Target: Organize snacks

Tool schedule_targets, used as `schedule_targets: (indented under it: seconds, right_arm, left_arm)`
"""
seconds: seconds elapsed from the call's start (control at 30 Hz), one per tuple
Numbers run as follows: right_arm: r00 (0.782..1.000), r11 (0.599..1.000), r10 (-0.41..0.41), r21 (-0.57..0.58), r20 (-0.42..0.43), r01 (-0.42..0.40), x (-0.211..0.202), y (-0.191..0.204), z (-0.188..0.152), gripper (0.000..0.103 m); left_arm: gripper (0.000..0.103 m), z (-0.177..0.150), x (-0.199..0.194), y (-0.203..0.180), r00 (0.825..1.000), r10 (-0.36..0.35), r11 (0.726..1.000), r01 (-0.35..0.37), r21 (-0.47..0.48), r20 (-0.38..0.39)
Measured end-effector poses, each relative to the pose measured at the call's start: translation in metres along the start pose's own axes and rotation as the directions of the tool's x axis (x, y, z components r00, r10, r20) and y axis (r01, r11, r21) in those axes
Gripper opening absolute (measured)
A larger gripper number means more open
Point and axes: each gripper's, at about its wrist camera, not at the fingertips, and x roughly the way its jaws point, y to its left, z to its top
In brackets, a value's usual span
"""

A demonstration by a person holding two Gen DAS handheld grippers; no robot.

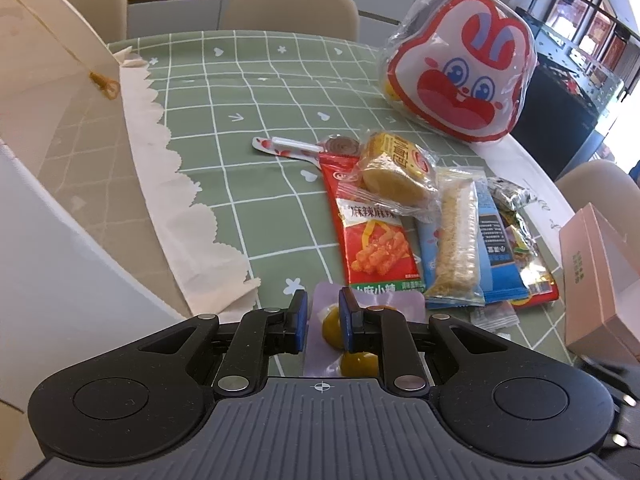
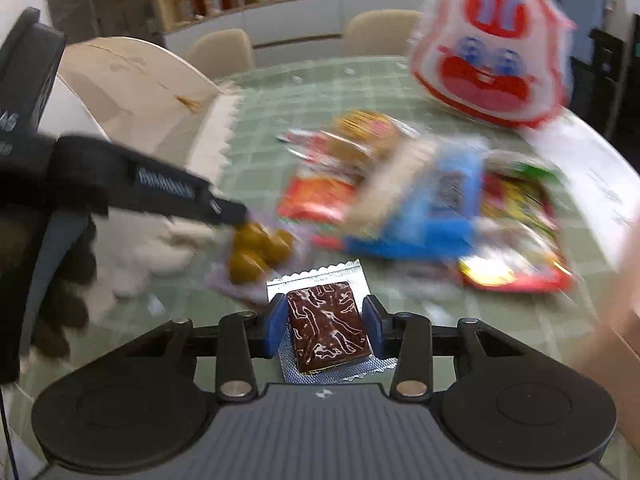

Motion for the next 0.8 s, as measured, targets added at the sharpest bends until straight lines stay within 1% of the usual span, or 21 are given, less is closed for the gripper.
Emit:
schedule_targets:
  seconds: [0.1,0.17,0.27,0.33,0.37,0.4,0.47,0.53,0.6,0.63,0.7,0.8]
  right_arm:
    - [0.997,0.997,-0.072,0.04,-0.013,0.073,-0.023,-0.017,-0.023,0.04]
    - [0.992,0.99,-0.129,0.064,-0.012,0.13,-0.042,-0.028,-0.04,0.041]
    - [0.98,0.972,-0.2,0.121,-0.019,0.201,-0.064,-0.044,-0.062,0.041]
    - [0.971,0.955,-0.237,0.174,-0.029,0.239,-0.075,-0.057,-0.075,0.044]
    - [0.968,0.948,-0.248,0.199,-0.03,0.249,-0.079,-0.062,-0.081,0.049]
    - [0.966,0.941,-0.258,0.219,-0.02,0.256,-0.083,-0.066,-0.087,0.057]
    - [0.96,0.929,-0.28,0.251,-0.007,0.273,-0.09,-0.071,-0.096,0.06]
    - [0.958,0.926,-0.287,0.259,0.01,0.275,-0.093,-0.072,-0.101,0.065]
    - [0.959,0.93,-0.282,0.251,0.017,0.269,-0.092,-0.071,-0.103,0.073]
    - [0.959,0.931,-0.281,0.246,0.02,0.268,-0.091,-0.07,-0.103,0.075]
    - [0.96,0.935,-0.28,0.235,0.025,0.267,-0.088,-0.067,-0.103,0.083]
    - [0.958,0.939,-0.284,0.213,0.032,0.272,-0.087,-0.059,-0.104,0.088]
  left_arm:
    - [0.02,-0.001,0.002,-0.009,1.0,-0.018,0.999,0.018,0.041,0.004]
    - [0.02,-0.005,0.004,-0.02,0.999,-0.046,0.994,0.046,0.095,-0.007]
    - [0.02,-0.012,0.004,-0.041,0.996,-0.081,0.979,0.085,0.184,-0.027]
    - [0.02,-0.018,0.004,-0.054,0.993,-0.104,0.968,0.112,0.226,-0.048]
    - [0.02,-0.02,0.004,-0.06,0.992,-0.114,0.963,0.125,0.24,-0.059]
    - [0.025,-0.022,0.005,-0.065,0.989,-0.124,0.957,0.141,0.252,-0.081]
    - [0.027,-0.027,0.006,-0.075,0.986,-0.127,0.949,0.152,0.275,-0.104]
    - [0.027,-0.031,0.002,-0.08,0.986,-0.129,0.943,0.154,0.294,-0.103]
    - [0.027,-0.033,-0.003,-0.081,0.984,-0.14,0.94,0.167,0.297,-0.109]
    - [0.027,-0.034,-0.005,-0.082,0.985,-0.139,0.94,0.165,0.299,-0.107]
    - [0.027,-0.036,-0.01,-0.082,0.987,-0.121,0.939,0.149,0.311,-0.106]
    - [0.027,-0.037,-0.018,-0.079,0.989,-0.1,0.938,0.129,0.321,-0.107]
